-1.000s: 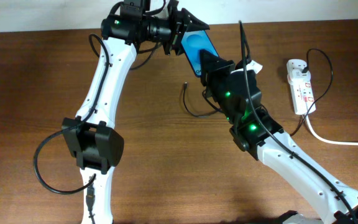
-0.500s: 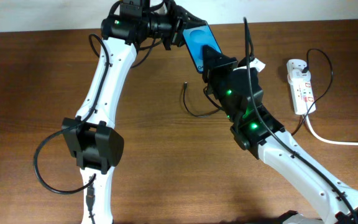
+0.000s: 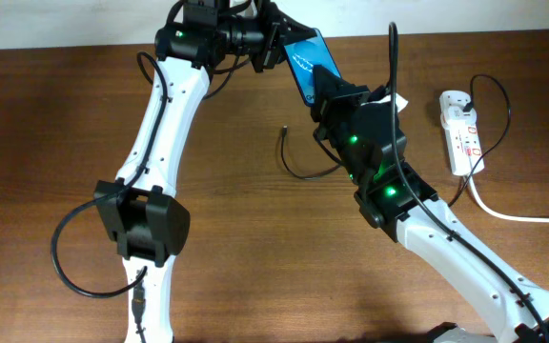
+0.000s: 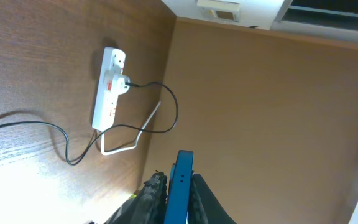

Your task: Plug charger to phone and switch on socket

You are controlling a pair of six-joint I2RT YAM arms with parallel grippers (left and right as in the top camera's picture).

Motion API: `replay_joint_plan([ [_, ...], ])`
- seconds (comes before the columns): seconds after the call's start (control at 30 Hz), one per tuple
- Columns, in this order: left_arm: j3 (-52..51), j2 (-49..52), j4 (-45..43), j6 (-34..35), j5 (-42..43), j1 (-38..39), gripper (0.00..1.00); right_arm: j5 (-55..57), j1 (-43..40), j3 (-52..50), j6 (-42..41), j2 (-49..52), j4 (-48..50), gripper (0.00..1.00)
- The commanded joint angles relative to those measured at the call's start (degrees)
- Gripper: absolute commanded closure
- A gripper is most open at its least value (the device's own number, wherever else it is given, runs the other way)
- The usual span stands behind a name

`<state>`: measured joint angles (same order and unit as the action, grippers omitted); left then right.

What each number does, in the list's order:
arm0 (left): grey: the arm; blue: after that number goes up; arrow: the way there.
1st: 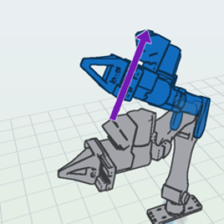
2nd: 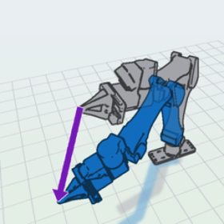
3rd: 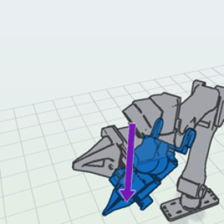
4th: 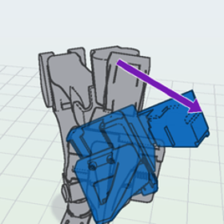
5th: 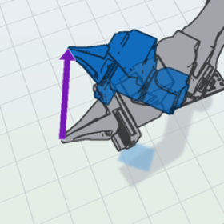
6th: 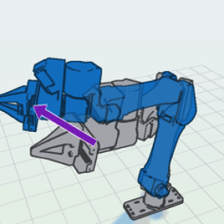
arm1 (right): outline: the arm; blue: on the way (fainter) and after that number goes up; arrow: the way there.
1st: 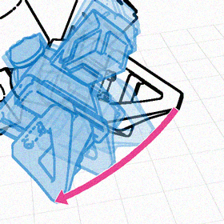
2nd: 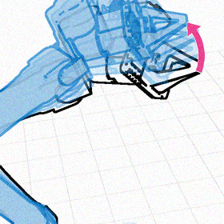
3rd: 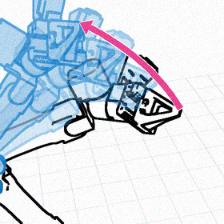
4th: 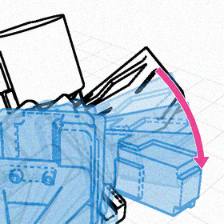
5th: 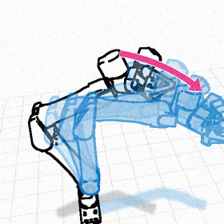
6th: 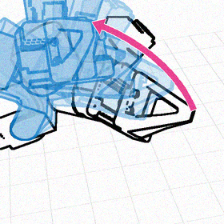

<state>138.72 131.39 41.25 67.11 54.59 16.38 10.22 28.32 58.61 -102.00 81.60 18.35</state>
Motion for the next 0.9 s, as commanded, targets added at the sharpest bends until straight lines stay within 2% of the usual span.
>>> replay_joint_plan([
  [0.0, 0.94, -0.13, 0.52, 4.26, -4.07, -0.46, 1.00, -2.12, 0.92, -0.28, 8.02, -0.48, 2.25, 0.96],
  [0.27, 0.94, -0.13, 0.50, 4.26, -2.45, -0.39, 1.00, -1.95, 0.85, -0.28, 8.04, -0.48, 4.50, 0.96],
  [0.53, 0.94, -0.13, -5.29, 3.43, 2.08, -0.46, 0.84, -0.24, 0.85, -0.28, 8.02, -0.48, 6.78, 0.96],
  [0.67, 0.94, -0.13, -8.74, 3.37, 3.30, -0.46, 0.82, 0.98, -0.09, -0.28, 6.93, -0.48, 7.23, 0.96],
  [0.87, 0.94, -0.13, -9.16, 3.34, 3.30, -0.46, 0.81, 0.50, -2.64, -0.28, 5.22, -0.50, 9.84, 0.96],
])
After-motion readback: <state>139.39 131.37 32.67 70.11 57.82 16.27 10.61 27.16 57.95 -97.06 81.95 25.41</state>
